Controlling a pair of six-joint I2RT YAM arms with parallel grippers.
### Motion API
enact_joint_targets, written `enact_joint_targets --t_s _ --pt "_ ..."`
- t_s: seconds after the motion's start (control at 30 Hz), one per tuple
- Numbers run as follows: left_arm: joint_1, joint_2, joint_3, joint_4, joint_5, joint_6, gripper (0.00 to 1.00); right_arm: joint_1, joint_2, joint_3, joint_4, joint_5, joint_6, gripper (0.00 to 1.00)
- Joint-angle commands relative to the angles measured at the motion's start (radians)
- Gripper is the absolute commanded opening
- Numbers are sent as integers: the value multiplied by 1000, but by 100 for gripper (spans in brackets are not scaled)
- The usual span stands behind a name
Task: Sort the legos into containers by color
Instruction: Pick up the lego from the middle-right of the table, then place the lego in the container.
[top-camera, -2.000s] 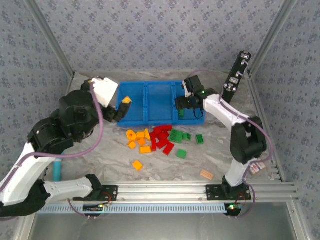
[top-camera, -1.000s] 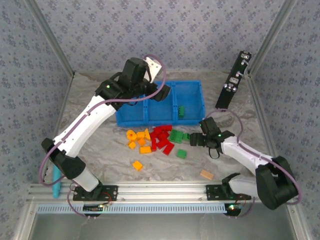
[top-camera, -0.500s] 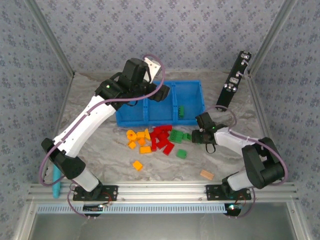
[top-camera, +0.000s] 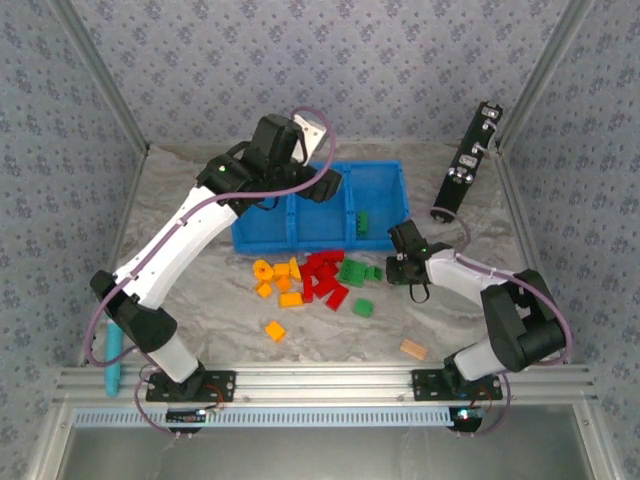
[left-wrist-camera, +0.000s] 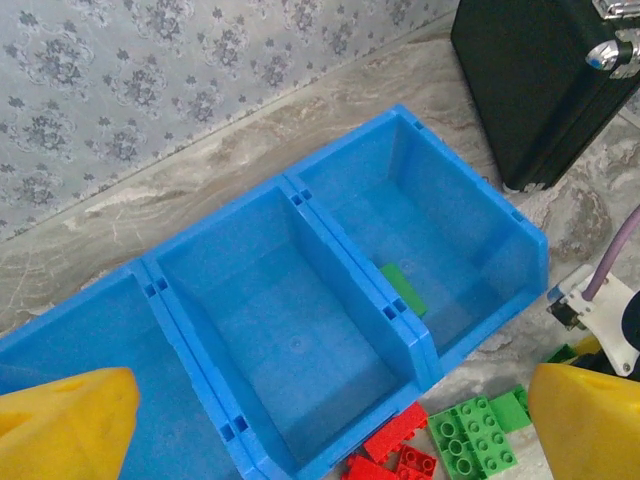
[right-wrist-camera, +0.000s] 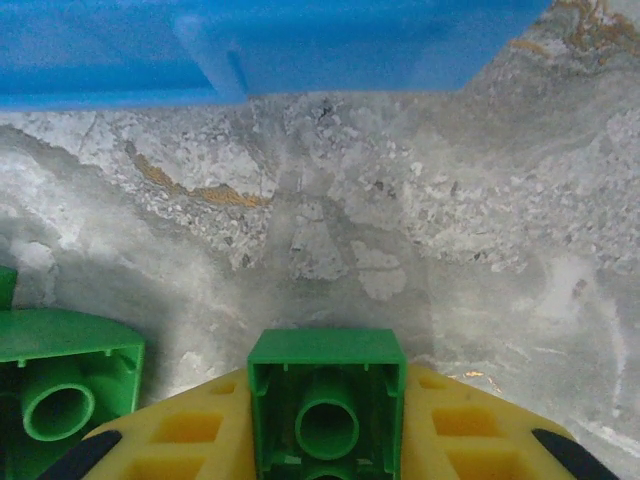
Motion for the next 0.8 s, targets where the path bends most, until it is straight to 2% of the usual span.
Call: enact_joint_targets --t_s 0.0,0.3,0.77 --pt "0 7 40 -13 -8 11 100 5 -10 76 -72 12 -16 27" --pt "1 47 56 -25 20 8 100 4 0 342 -134 4 -75 28" --pt "-2 63 83 -52 42 -46 100 -25 319 513 89 48 -144 29"
